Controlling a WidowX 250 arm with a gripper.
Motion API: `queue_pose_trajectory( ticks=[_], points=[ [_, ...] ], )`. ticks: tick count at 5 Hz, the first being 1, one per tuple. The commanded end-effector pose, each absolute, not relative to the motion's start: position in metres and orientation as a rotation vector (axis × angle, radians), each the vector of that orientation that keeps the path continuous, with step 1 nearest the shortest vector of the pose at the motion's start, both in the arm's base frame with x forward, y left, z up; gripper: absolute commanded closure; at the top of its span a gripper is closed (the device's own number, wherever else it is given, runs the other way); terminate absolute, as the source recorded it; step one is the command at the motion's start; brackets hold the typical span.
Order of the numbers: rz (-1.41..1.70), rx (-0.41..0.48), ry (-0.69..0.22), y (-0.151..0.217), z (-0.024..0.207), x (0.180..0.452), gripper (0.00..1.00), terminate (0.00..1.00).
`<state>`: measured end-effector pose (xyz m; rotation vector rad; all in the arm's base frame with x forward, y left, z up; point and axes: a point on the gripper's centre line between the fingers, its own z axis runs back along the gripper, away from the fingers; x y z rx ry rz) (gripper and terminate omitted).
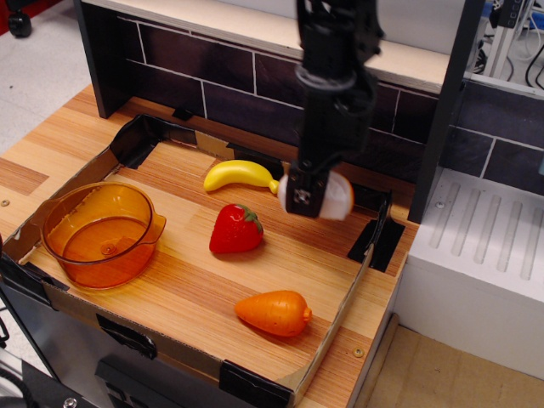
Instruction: Take sushi out of pot
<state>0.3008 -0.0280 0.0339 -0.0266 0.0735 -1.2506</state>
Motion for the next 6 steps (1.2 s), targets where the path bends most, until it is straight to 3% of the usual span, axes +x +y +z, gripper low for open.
queue_pose_trajectory(
  ticks=[1,2,3,4,6],
  points=[
    [-1.241,0.024,0.011,-0.032,0.030,0.312,1.00,0.00],
    [-1.217,0.017,0.020,-0.029,0.027,0.311,0.00,0.00],
    [-1.209,0.029,0.018,-0.027,0.026,0.310,0.00,0.00],
    [-1.182,0.004,-0.012,-0.025,0.041,0.312,0.00,0.00],
    [-1.149,-0.051,-0.132,-0.016,0.113,0.300,0.00,0.00]
  ],
)
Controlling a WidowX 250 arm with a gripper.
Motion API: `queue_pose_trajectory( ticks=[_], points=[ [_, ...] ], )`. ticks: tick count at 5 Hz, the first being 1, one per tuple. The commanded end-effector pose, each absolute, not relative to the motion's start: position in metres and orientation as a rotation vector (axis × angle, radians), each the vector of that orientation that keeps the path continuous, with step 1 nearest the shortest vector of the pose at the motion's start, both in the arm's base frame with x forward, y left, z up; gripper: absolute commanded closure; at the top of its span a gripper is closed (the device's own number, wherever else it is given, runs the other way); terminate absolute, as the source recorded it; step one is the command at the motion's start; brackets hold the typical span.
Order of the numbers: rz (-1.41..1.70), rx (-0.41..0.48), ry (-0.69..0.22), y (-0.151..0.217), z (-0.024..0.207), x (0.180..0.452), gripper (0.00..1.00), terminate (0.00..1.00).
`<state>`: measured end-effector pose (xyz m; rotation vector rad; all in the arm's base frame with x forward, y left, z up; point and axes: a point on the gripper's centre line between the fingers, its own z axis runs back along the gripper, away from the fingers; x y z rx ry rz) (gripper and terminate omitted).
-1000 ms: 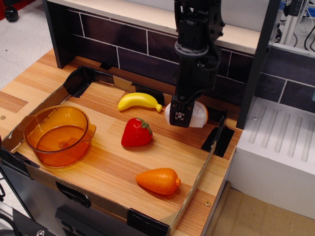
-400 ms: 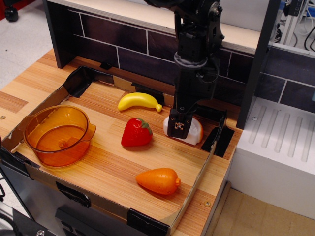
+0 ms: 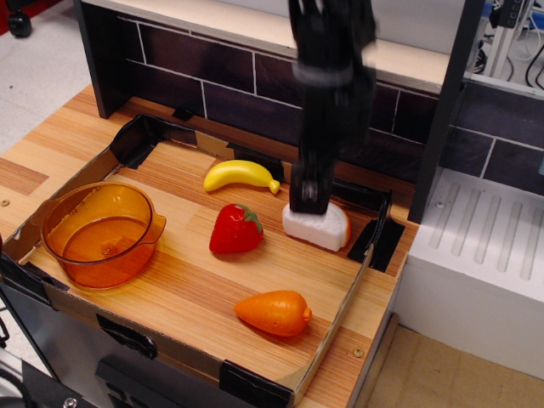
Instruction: Take sushi out of pot
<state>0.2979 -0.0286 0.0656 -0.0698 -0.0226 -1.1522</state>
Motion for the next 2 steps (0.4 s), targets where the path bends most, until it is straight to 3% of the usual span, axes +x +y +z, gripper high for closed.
queue_pose_trajectory(
  ticks=[1,2],
  points=[
    [-1.135,-0.071,-0.152,-0.0055,0.1427,0.2868,0.00,0.00],
    [-1.135,-0.071,-0.152,-0.0055,0.1427,0.2868,0.00,1.00]
  ],
)
